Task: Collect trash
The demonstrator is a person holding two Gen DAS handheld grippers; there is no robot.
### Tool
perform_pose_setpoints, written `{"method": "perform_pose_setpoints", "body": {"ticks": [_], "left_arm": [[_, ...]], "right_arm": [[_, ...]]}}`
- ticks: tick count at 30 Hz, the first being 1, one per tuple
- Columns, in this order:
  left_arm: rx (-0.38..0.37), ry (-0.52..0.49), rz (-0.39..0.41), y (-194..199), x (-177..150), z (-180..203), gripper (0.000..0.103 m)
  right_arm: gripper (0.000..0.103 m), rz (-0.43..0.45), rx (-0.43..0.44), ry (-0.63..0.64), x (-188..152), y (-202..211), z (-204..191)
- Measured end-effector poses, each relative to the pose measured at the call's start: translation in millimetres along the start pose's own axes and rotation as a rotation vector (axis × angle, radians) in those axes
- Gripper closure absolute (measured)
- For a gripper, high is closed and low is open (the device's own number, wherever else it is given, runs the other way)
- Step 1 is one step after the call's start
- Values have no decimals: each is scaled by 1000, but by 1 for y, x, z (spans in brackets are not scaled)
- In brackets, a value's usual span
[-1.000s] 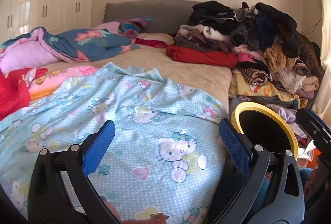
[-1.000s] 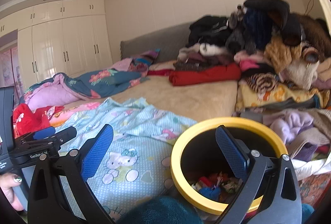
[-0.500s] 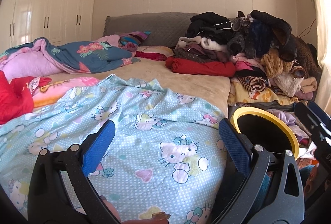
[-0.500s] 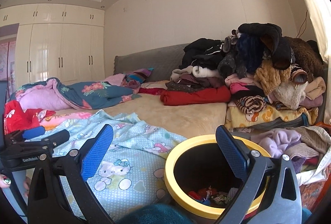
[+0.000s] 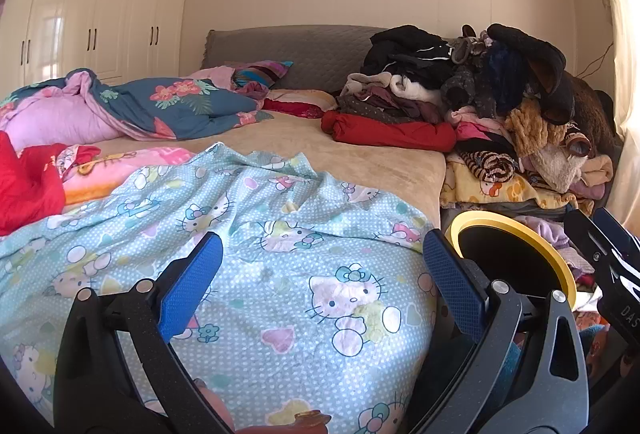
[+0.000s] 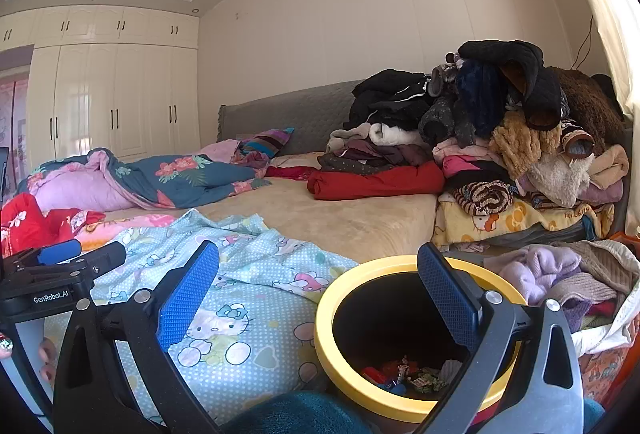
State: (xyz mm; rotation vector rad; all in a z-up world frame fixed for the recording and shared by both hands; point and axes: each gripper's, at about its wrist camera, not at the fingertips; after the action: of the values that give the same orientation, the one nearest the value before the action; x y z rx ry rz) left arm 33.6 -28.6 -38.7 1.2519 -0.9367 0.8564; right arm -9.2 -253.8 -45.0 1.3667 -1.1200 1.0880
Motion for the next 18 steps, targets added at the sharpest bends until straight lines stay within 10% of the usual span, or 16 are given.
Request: {"method": "perform_pose_setpoints", "body": {"ticks": [18], "left_arm": [[-1, 2, 1, 0, 0, -1, 11]], "right_arm": [[6, -1, 0, 0, 0, 0, 0]]}}
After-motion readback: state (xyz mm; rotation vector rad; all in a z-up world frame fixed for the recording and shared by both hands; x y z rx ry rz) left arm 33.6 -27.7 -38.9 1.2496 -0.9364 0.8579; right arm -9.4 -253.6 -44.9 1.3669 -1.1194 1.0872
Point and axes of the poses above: each gripper's, at about its wrist camera, not at the fingertips, and y roughly against the way its jaws point, z to its right, x to its top
